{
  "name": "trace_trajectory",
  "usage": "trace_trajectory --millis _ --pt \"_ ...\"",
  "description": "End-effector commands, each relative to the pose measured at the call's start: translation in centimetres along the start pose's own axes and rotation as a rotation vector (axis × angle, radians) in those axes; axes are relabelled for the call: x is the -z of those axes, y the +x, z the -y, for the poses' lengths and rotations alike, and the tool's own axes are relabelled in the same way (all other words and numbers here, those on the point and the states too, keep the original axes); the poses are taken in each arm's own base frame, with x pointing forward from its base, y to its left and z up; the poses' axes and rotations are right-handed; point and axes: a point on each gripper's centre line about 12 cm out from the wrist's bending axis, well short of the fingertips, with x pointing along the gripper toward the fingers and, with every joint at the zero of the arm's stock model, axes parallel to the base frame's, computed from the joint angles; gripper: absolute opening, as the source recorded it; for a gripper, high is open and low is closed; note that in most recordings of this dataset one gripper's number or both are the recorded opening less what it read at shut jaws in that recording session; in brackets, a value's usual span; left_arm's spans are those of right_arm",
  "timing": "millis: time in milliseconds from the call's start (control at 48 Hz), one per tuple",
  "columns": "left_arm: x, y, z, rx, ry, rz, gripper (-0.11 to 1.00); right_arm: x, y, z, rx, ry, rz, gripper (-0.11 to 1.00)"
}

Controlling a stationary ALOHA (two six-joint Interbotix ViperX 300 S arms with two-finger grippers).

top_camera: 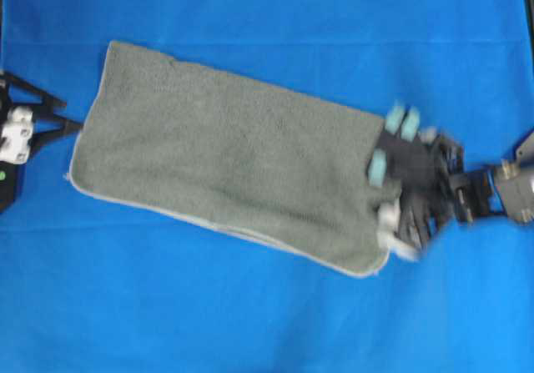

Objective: Fold a large towel.
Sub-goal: 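Lay the spread towel flat on the table and release both grippers, then grasp the towel's top corners with both grippers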

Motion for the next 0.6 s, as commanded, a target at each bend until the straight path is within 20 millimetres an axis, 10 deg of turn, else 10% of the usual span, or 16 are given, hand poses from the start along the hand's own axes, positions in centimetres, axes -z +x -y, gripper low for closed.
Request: trace_trajectory --millis 0,250,584 --pt "-0.8 1.0 -0.4 -0.022 0.053 0.041 0.82 -1.2 0.5 2.1 0.057 0.032 0.024 0.6" --pt "-2.2 4.1 -1.3 -0.069 0.347 0.101 0.82 -1.4 3.4 7.5 0.186 0.102 0.022 0.6" --pt "-3.5 10.7 -3.1 -0.17 0.595 -0.062 0.82 -1.0 6.4 9.2 0.129 0.141 0.024 0.6"
